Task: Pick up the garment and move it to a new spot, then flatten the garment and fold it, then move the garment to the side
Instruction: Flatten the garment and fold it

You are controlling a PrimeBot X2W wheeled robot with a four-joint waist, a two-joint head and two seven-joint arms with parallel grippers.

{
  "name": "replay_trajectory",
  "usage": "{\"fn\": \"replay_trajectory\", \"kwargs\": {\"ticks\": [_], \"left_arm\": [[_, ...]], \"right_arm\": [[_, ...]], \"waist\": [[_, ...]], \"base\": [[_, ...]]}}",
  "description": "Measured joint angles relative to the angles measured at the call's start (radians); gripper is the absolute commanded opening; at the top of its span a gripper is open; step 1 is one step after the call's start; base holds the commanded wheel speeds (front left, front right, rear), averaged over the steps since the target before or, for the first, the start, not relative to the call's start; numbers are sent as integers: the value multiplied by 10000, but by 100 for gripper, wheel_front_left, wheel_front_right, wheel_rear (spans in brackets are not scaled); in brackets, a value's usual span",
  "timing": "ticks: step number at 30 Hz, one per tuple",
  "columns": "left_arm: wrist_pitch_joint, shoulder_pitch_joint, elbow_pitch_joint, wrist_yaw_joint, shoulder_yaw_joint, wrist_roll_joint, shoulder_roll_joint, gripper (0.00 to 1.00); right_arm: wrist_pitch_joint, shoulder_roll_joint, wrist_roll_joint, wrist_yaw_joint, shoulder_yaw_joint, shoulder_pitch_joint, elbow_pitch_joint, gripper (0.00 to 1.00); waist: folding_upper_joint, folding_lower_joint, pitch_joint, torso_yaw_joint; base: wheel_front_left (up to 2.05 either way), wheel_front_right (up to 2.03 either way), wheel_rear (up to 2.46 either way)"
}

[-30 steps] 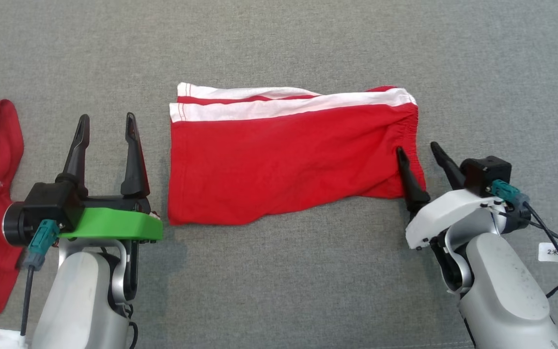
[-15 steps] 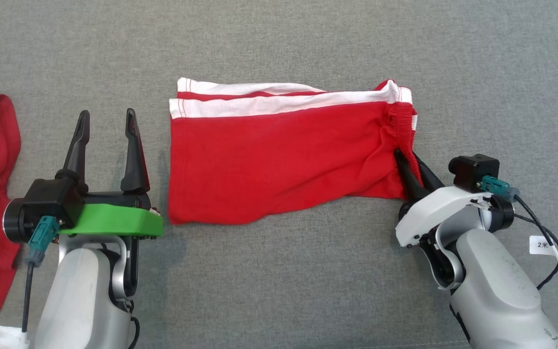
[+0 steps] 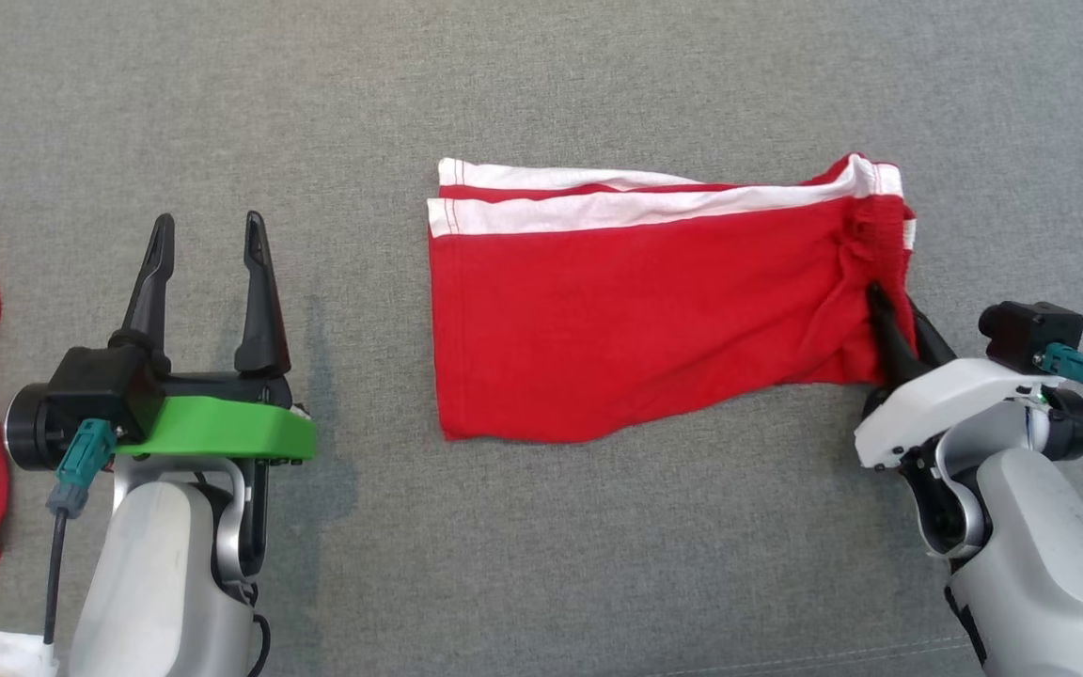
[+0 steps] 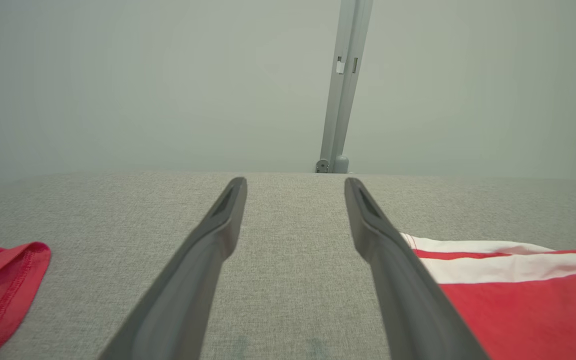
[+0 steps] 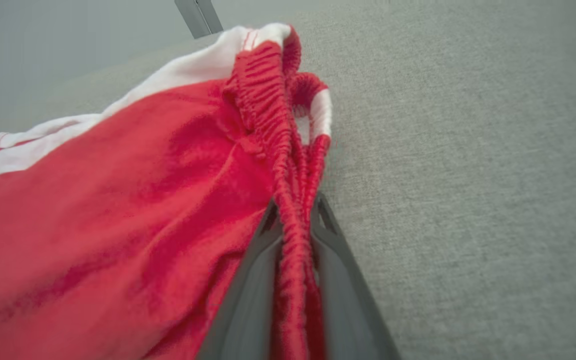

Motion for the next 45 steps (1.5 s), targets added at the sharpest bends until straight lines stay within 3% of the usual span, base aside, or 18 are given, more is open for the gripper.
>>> {"fn": "replay_trajectory", "kwargs": {"ticks": [11, 17, 25, 35, 36, 37, 38, 45], "left_arm": [[0, 4, 205, -123, -38, 105, -113, 100], [0, -29, 301, -180, -134, 123, -209, 100], [-2, -251, 305, -228, -230, 130, -328, 100], [-2, -353, 345, -261, -251, 115, -426, 100], [-2, -352, 341, -261, -238, 115, -428, 100], [-2, -352, 343, -261, -222, 115, -430, 100], [-2, -352, 343, -261, -215, 117, -433, 100], [-2, -353, 378, -267, -165, 176, -456, 100]], "right_arm": [[1524, -510, 1843, -10, 1960, -114, -3404, 0], [2437, -213, 2658, -10, 3321, -410, -4502, 0], [2600, 391, 3221, -10, 4838, -1330, -3444, 0], [1703, 566, 3308, -10, 5754, -2126, -1350, 0], [1551, 571, 3308, -10, 5810, -2195, -1241, 12], [1400, 577, 3308, -10, 5868, -2260, -1156, 49], [1281, 577, 3313, -10, 5948, -2319, -1093, 100], [-180, 397, 2928, -10, 6460, -2597, -1204, 100]], "waist": [[0, 0, -142, -35], [0, 0, -122, 248], [0, 0, 89, 819], [0, 0, 407, 1354], [0, 0, 427, 1358], [0, 0, 435, 1346], [0, 0, 438, 1326], [0, 0, 370, 1114]], "base": [[0, 0, 0], [0, 0, 0], [0, 0, 0], [0, 0, 0], [0, 0, 0], [0, 0, 0], [0, 0, 0], [0, 0, 0]]}}
